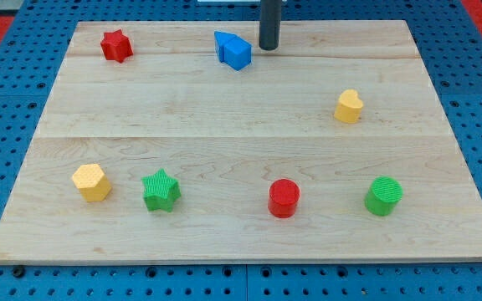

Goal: Move the green star to the left of yellow heart

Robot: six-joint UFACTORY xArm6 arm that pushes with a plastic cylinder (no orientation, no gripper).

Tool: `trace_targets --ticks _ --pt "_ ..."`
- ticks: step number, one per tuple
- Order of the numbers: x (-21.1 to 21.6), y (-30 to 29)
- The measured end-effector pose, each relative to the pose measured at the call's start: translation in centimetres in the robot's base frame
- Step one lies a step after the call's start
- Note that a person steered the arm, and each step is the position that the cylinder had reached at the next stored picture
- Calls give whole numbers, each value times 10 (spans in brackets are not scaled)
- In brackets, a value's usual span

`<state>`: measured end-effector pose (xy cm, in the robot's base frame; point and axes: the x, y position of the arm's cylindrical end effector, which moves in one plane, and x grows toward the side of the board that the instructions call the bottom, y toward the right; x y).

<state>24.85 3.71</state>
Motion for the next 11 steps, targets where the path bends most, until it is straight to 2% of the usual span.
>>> trace_targets --ticks 1,2,3,4,5,6,7,9,10,11 --pt "45 -35" --pt "89 -42" --pt "145 -21" --pt "191 -50" --pt "220 -152" --pt "277 -205" --pt "290 -191" --pt "291 -108" --pt "321 -96" --pt "283 -75"
